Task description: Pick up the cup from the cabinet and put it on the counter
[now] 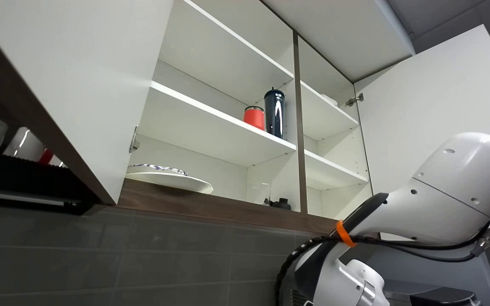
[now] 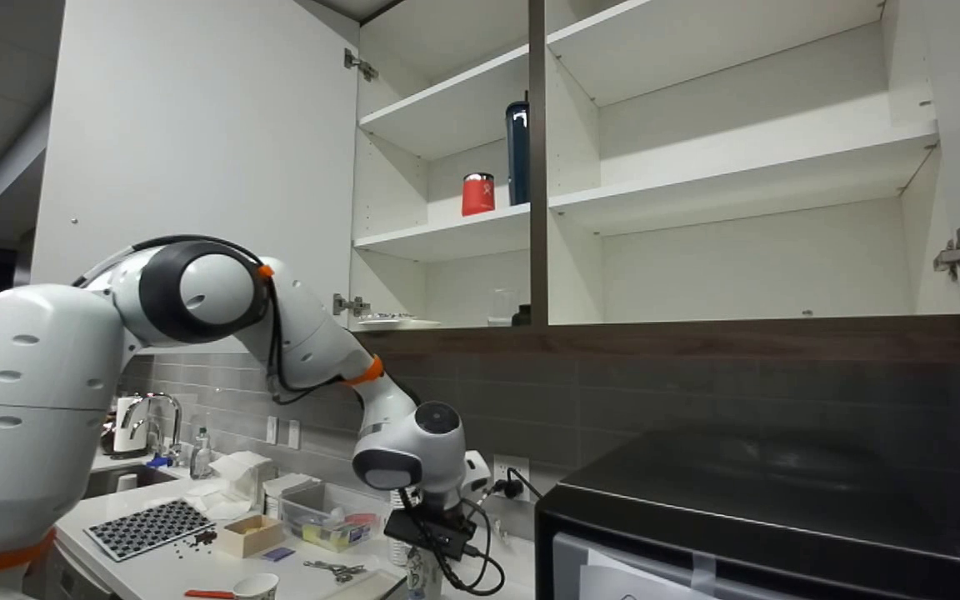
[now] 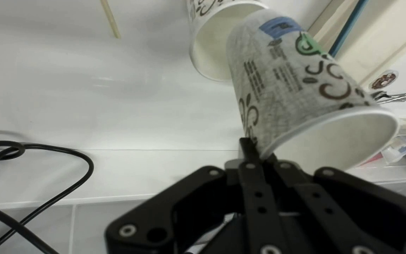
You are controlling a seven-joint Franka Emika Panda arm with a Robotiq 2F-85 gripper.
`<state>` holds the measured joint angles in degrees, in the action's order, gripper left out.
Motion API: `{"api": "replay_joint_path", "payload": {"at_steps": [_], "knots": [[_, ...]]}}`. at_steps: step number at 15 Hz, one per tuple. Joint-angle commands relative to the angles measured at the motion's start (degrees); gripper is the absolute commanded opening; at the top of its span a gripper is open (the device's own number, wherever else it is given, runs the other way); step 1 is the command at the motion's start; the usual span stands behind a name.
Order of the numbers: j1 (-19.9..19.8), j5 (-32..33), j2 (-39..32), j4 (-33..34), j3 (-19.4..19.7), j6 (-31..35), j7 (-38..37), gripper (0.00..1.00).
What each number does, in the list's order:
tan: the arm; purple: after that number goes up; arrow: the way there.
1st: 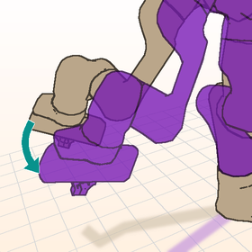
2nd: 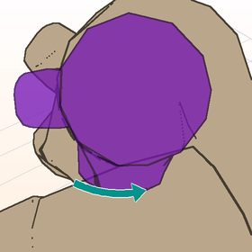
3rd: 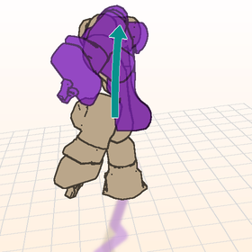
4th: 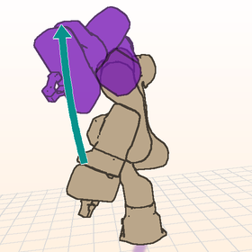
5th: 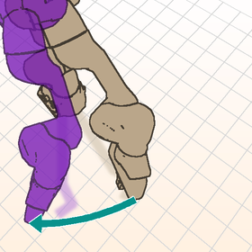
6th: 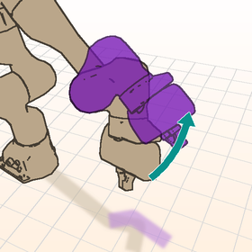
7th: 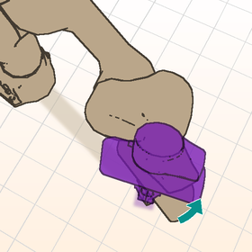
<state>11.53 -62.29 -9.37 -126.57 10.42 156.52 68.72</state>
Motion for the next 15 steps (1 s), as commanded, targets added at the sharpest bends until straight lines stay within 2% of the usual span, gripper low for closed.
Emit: {"api": "replay_joint_path", "payload": {"at_steps": [1,6,7,8,15], "knots": [[-0.91,-3.69,-5.11,4.36,-0.38,0.88,2.72,0.01],[-1.25,-2.77,-8.76,7.04,-0.24,0.55,1.53,0.01],[-1.26,-2.59,-9.18,7.3,-0.21,0.49,1.34,0.29],[-1.33,-2.43,-9.56,7.57,-0.18,0.19,1.18,0.3],[-1.36,-2.06,-9.76,8.35,0.04,-0.3,0.33,0.81]]}}
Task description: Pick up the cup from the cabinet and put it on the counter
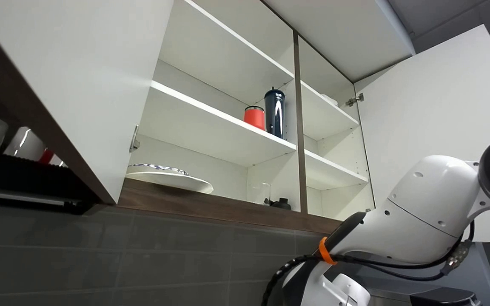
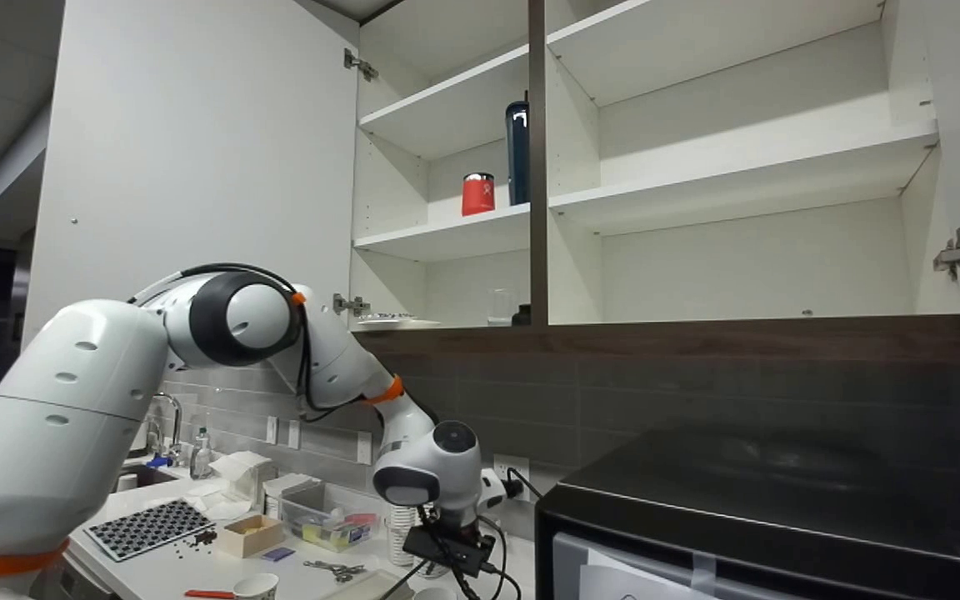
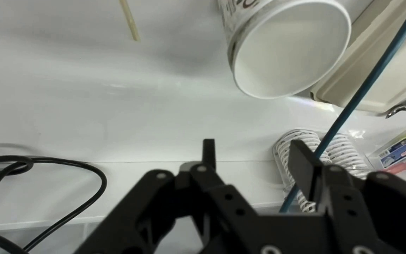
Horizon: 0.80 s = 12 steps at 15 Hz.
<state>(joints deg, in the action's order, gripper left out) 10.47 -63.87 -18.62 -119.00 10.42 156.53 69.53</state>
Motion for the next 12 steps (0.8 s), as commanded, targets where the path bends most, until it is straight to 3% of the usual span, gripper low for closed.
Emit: {"api": "replay_joint_path", "payload": {"at_steps": [1,3,4,5,6,9,11,12], "knots": [[-0.31,-0.11,-0.31,0.74,0.2,-0.8,-1.18,0.9],[0.21,3.55,0.44,-0.1,1.34,-2.66,-4.8,1.0],[-4.3,9.31,2.13,-1.3,-2.91,-3.83,-10.09,1.0],[-4.25,14.07,3.17,-2.12,-2.45,-5.37,-14.93,1.0],[1.15,18.24,4.29,-3.42,3.87,-8.37,-19.61,1.0],[7.61,29.63,7.75,-5.59,12.71,-15.62,-32.96,1.0],[11.36,35.92,9.8,-4.9,17.55,-22.66,-41.44,1.0],[11.61,38.91,11.51,-3.83,17.69,-28.05,-45.6,1.0]]}}
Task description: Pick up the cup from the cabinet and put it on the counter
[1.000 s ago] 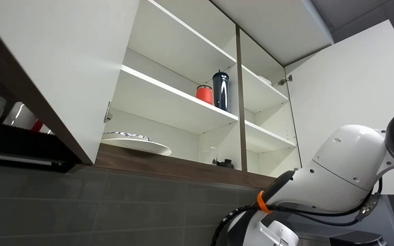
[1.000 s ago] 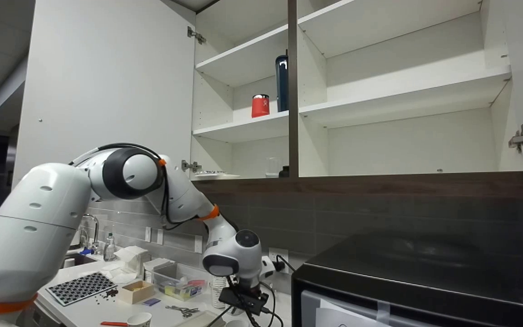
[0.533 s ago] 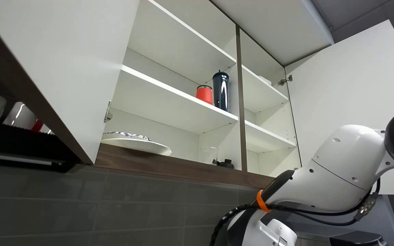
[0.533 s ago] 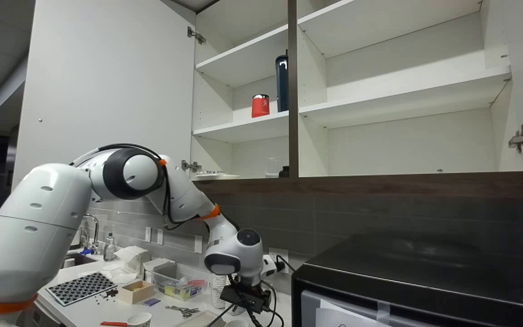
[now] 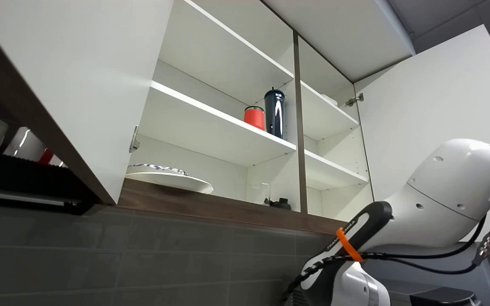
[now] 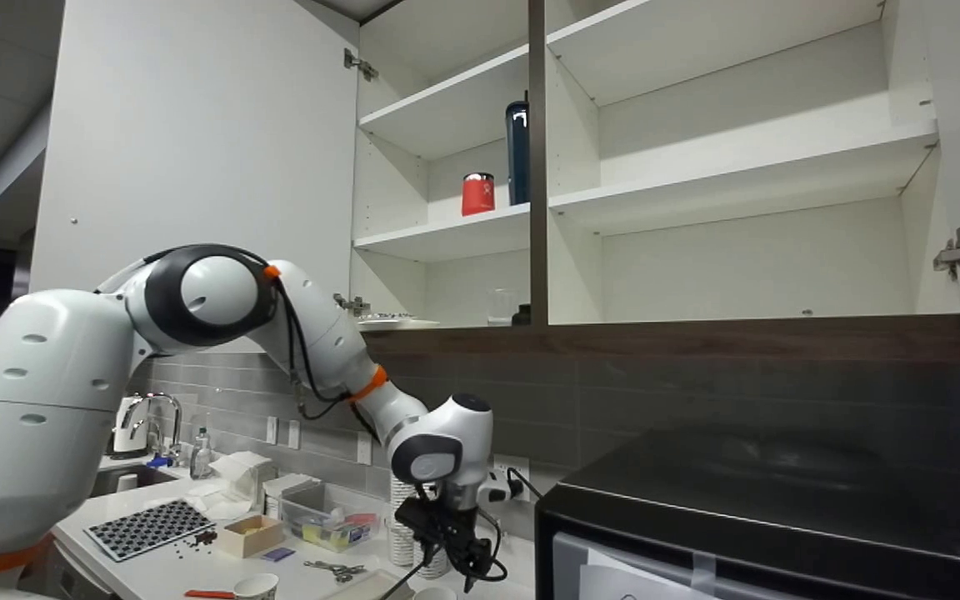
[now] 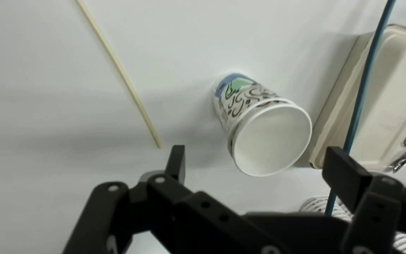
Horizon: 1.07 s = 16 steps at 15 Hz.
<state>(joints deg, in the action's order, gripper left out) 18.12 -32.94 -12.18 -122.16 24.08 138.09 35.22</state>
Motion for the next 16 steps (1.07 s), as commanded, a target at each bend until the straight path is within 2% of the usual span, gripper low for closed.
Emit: {"api": "replay_joint_path", "payload": {"at_steps": [1,2,3,6,9,11,15,16], "knots": [[3.53,10.28,6.86,0.47,3.04,-15.16,-14.77,1.0],[-5.93,12.74,8.89,1.25,-7.22,-18.64,-17.57,1.0],[-6.89,12.25,9.99,2.3,-8.87,-23.35,-18.08,1.0],[-11.01,10.27,13.31,3.91,-15.38,-30.68,-19.59,1.0],[-12.81,10.79,16.01,4.0,-19.14,-32.65,-22.02,1.0],[-13.54,11.12,17.45,3.5,-20.61,-31.54,-23.24,1.0],[-14.45,13.39,19.5,1.9,-22.37,-25.26,-23.47,1.0],[-14.58,11.21,17.54,4.25,-22.15,-28.65,-22.77,1.0]]}}
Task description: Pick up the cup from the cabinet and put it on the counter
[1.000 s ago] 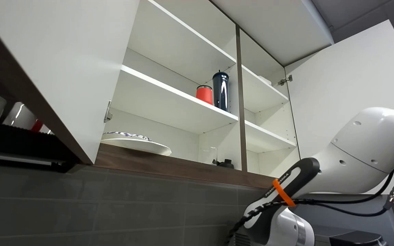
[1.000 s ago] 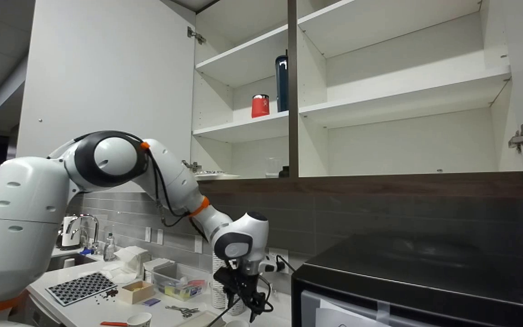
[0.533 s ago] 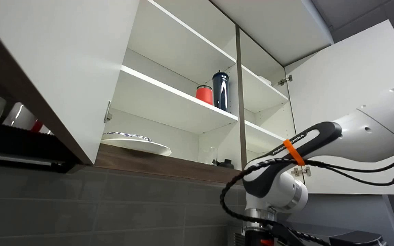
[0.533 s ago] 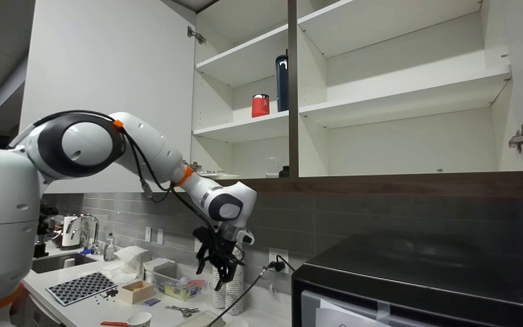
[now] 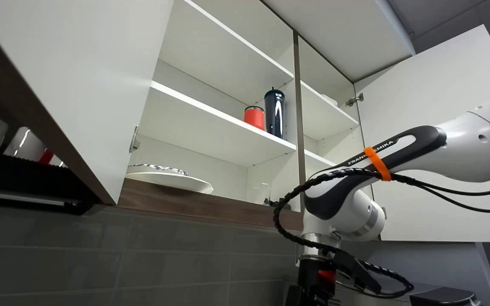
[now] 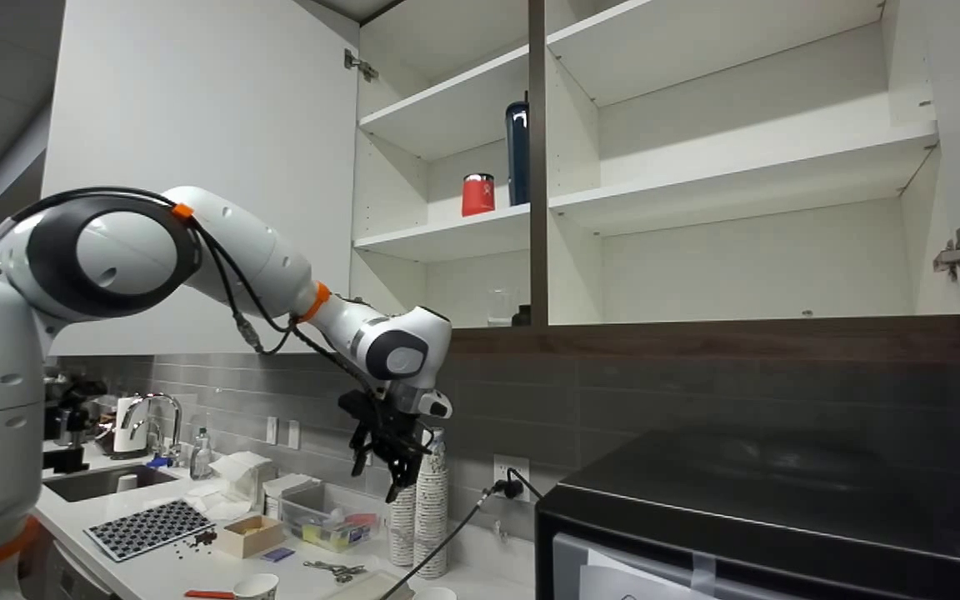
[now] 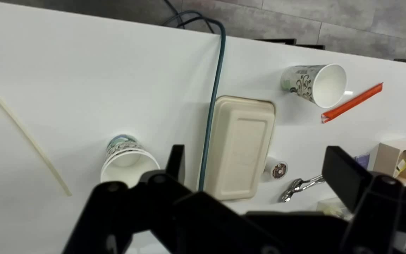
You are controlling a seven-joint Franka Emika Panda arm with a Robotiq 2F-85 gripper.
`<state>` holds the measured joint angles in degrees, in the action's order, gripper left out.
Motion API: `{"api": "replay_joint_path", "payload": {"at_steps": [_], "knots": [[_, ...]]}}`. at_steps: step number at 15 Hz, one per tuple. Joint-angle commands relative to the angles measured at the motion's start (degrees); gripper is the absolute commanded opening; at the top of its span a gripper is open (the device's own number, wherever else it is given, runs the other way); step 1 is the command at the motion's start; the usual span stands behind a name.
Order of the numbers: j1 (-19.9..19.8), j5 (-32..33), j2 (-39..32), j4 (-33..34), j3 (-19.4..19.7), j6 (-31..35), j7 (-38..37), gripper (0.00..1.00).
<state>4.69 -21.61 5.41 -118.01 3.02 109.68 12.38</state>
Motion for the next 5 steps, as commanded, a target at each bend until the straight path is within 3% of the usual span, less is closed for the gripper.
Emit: {"api": "replay_joint_path", "payload": {"at_steps": [1,5], "knots": [[-1.24,0.43,0.29,-0.13,-1.25,1.05,0.06,1.0],[-1.26,0.79,0.71,-0.53,-1.35,1.54,0.07,1.0]]}}
